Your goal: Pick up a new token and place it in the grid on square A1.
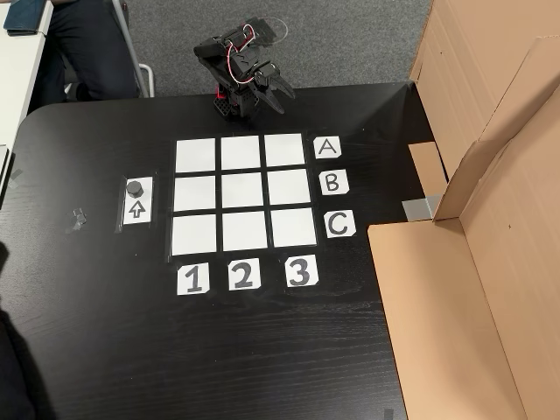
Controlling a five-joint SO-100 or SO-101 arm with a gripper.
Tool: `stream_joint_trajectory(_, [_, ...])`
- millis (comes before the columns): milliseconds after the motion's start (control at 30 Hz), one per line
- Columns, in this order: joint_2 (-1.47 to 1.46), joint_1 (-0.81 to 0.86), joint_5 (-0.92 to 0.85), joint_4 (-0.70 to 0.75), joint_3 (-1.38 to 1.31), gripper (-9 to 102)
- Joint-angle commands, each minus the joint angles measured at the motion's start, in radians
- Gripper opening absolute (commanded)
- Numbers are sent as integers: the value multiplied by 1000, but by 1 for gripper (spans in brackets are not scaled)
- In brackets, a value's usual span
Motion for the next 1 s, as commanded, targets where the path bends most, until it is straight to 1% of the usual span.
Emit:
stream_joint_trajectory(0, [-155, 40, 28, -101, -48, 41])
stream_joint_trajectory(233, [-149, 41, 29, -104, -46, 41])
stream_joint_trajectory(600, [-238, 51, 48, -98, -101, 41])
stream_joint_trajectory(800, [-313, 158, 74, -104, -199, 41])
stream_joint_trajectory(967, [-433, 314, 130, -106, -321, 41])
